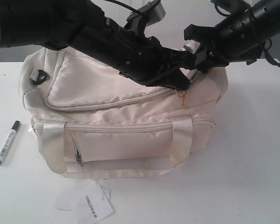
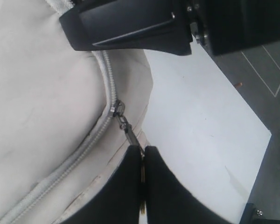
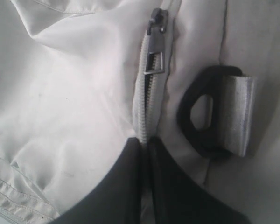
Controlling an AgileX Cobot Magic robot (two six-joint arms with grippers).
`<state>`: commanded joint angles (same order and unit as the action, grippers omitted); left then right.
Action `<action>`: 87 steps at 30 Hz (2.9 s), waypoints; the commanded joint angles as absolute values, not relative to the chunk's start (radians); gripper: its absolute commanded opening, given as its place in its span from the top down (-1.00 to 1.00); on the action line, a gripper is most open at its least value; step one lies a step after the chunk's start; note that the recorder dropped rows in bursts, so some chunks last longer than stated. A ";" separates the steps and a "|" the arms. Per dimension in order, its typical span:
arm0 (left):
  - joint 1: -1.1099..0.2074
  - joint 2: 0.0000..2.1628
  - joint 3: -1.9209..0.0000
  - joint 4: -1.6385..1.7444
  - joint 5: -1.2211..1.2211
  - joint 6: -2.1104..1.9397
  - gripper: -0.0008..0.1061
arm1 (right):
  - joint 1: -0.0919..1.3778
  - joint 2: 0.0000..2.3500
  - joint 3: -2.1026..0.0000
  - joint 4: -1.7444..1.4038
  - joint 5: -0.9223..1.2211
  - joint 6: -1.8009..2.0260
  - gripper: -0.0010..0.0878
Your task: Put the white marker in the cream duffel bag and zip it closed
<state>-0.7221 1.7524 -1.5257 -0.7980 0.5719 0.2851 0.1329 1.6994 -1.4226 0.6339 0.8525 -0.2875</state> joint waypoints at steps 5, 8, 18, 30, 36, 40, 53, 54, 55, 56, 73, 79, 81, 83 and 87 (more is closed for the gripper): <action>-0.722 1.752 -1.526 -0.798 0.578 0.285 0.99 | 0.133 1.699 -1.423 0.634 0.850 -0.288 0.98; -0.722 1.752 -1.526 -0.798 0.595 0.285 0.99 | 0.133 1.699 -1.423 0.633 0.848 -0.288 0.98; -0.722 1.752 -1.526 -0.758 0.630 0.271 0.99 | 0.133 1.699 -1.423 0.631 0.846 -0.288 0.98; -0.722 1.716 -1.526 -0.652 0.658 0.208 0.99 | 0.133 1.699 -1.423 0.632 0.840 -0.288 0.98; -0.722 1.715 -1.526 -0.623 0.685 0.188 0.99 | 0.133 1.699 -1.423 0.632 0.840 -0.288 0.98; -0.722 1.715 -1.526 -0.619 0.699 0.186 0.99 | 0.133 1.699 -1.423 0.632 0.840 -0.288 0.98; -0.722 1.712 -1.526 -0.555 0.735 0.147 0.99 | 0.129 1.699 -1.423 0.629 0.840 -0.291 0.98; -0.722 1.710 -1.526 -0.555 0.735 0.147 0.99 | 0.129 1.699 -1.423 0.629 0.840 -0.291 0.98; -0.722 1.705 -1.526 -0.553 0.735 0.147 0.99 | 0.129 1.699 -1.423 0.629 0.840 -0.291 0.98; -0.722 1.704 -1.526 -0.546 0.735 0.147 0.99 | 0.129 1.699 -1.423 0.629 0.840 -0.291 0.98; -0.722 1.684 -1.526 -0.483 0.778 0.127 0.99 | 0.129 1.699 -1.423 0.629 0.834 -0.287 0.98; -0.722 1.673 -1.526 -0.450 0.804 0.127 0.99 | 0.129 1.699 -1.423 0.626 0.832 -0.287 0.98; -0.722 1.673 -1.526 -0.445 0.820 0.127 0.99 | 0.129 1.699 -1.423 0.625 0.832 -0.287 0.98; -0.722 1.671 -1.526 -0.439 0.824 0.127 0.99 | 0.129 1.699 -1.423 0.624 0.832 -0.287 0.98; -0.722 1.661 -1.526 -0.422 0.831 0.127 0.99 | 0.129 1.699 -1.423 0.624 0.832 -0.287 0.98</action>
<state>-0.7221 1.6605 -1.5257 -0.4216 0.8313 0.1266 0.1290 1.6994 -1.4226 0.6238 0.8323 -0.2873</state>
